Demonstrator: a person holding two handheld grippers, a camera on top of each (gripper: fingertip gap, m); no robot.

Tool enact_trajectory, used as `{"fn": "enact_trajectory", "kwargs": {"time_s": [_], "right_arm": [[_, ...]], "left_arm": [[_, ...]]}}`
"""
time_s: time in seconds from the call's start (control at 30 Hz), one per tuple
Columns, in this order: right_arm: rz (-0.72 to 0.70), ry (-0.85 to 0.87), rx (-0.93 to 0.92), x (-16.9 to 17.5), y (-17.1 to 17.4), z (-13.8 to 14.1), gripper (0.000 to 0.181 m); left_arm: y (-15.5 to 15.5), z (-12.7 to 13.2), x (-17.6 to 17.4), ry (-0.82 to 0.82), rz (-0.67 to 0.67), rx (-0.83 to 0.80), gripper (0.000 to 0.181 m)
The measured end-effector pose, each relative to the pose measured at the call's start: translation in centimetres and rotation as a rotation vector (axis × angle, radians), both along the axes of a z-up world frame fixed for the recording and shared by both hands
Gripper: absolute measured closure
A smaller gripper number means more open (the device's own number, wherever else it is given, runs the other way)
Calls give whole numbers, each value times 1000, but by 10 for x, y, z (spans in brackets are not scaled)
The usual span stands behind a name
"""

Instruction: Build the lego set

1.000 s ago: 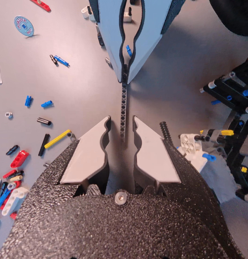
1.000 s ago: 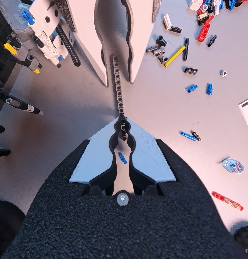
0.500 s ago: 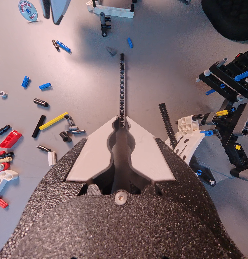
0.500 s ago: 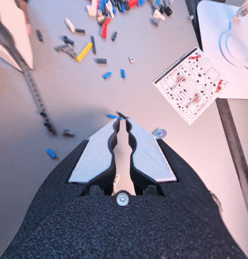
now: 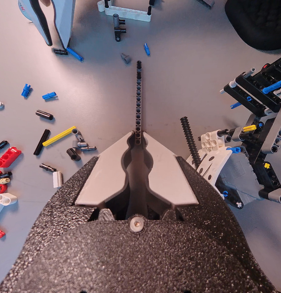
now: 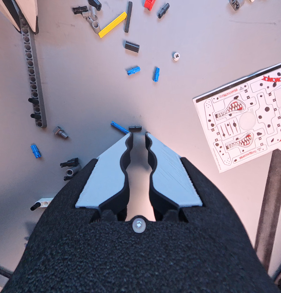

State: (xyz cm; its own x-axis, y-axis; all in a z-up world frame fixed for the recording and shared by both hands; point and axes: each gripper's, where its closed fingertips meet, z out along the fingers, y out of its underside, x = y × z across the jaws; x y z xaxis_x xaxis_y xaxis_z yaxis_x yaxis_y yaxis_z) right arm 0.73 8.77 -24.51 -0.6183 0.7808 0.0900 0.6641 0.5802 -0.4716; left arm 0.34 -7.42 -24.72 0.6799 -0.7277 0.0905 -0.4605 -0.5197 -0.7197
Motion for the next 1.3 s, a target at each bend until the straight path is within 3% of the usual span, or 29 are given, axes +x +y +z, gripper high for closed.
{"fn": "enact_trajectory", "kwargs": {"time_s": [0.23, 0.4, 0.53, 0.7, 0.77, 0.9, 1.03, 1.17, 1.3], "right_arm": [[67, -81, -4, -5, -4, -1, 163], [90, -89, -14, -2, -10, -2, 176], [53, -68, 13, 1, -6, 0, 177], [-19, 201, -97, -11, -34, 60, 177], [-21, 310, -133, -9, -62, 79, 177], [-28, 462, -73, -3, -109, 82, 177], [-52, 563, -29, -4, -133, 86, 176], [-57, 609, 4, -4, -138, 96, 177], [-57, 642, 42, -4, -141, 104, 177]], "left_arm": [[0, 0, 0, -1, 0, -1, 174], [0, 0, 0, -3, 0, -2, 174], [0, 1, 0, -8, 0, -7, 174], [2, 7, -4, -36, 19, 10, 163], [8, 29, -5, -144, 55, 52, 159], [20, 83, 4, -541, 131, 60, 154], [28, 105, 13, -840, 185, -42, 153], [32, 112, 12, -949, 218, -73, 169], [29, 119, 11, -977, 214, -63, 172]]}}
